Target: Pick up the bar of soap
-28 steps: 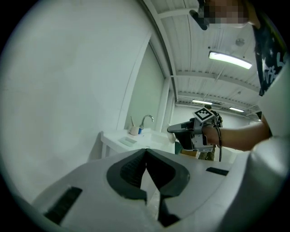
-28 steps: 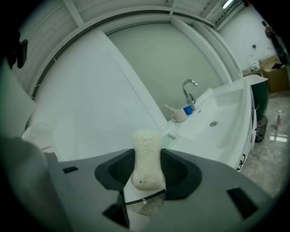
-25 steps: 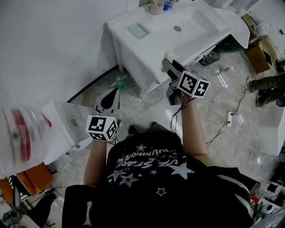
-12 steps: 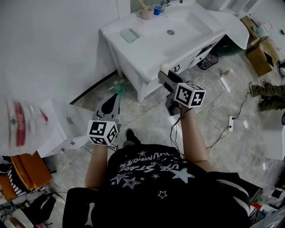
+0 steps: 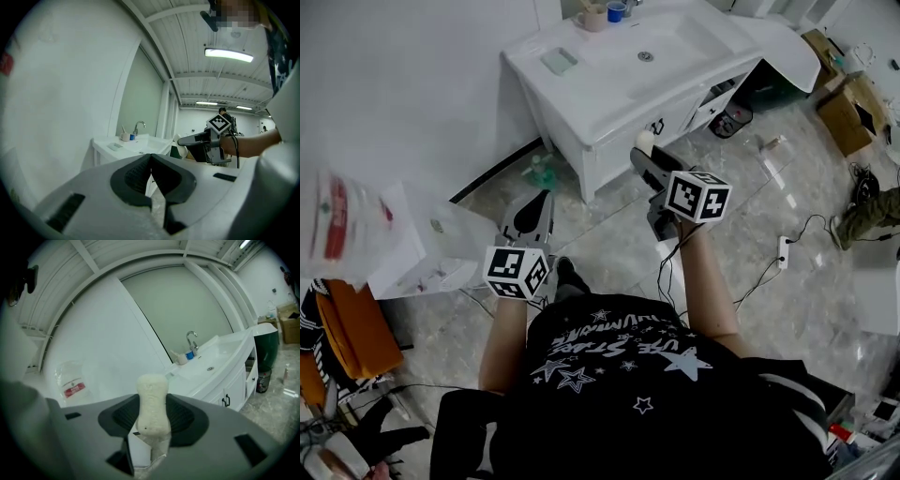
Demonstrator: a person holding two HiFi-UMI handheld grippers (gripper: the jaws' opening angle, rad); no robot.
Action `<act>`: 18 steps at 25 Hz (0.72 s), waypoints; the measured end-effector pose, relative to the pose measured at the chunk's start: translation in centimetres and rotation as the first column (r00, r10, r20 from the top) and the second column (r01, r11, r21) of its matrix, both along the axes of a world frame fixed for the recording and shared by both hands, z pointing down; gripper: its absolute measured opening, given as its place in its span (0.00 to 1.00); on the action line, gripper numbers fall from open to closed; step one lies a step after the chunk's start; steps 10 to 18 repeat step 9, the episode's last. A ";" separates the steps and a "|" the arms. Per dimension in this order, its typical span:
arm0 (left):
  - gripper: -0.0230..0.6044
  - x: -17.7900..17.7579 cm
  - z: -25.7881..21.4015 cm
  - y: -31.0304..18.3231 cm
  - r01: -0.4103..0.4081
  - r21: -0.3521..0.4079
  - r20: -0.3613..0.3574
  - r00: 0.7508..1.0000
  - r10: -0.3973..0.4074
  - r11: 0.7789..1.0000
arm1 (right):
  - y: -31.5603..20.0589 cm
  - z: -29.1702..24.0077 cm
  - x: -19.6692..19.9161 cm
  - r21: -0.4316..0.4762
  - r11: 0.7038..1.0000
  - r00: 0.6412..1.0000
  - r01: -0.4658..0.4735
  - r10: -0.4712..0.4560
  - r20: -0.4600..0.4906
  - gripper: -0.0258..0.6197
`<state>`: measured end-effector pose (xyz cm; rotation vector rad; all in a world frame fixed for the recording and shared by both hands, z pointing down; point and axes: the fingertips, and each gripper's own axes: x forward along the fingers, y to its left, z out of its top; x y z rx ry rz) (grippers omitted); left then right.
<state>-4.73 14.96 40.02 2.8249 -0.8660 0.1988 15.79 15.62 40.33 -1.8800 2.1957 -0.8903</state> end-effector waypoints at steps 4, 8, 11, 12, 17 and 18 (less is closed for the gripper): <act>0.05 0.2 -0.5 3.6 0.007 0.009 -0.001 1.000 -0.007 1.000 | 3.3 -0.6 -0.1 0.015 1.000 1.000 0.012 -0.012 -0.002 0.33; 0.05 0.2 -1.2 7.3 0.017 0.023 -0.004 1.000 -0.017 1.000 | 7.0 -1.3 -0.3 0.026 0.999 1.000 0.026 -0.026 -0.003 0.33; 0.05 0.2 -1.4 8.2 0.020 0.026 -0.005 1.000 -0.020 0.999 | 8.0 -1.4 -0.4 0.028 0.999 1.000 0.030 -0.030 -0.005 0.33; 0.05 0.2 -1.4 8.2 0.020 0.026 -0.005 1.000 -0.020 0.999 | 8.0 -1.4 -0.4 0.028 0.999 1.000 0.030 -0.030 -0.005 0.33; 0.05 0.2 -1.4 8.2 0.020 0.026 -0.005 1.000 -0.020 0.999 | 8.0 -1.4 -0.4 0.028 0.999 1.000 0.030 -0.030 -0.005 0.33; 0.05 0.2 -1.4 8.2 0.020 0.026 -0.005 1.000 -0.020 0.999 | 8.0 -1.4 -0.4 0.028 0.999 1.000 0.030 -0.030 -0.005 0.33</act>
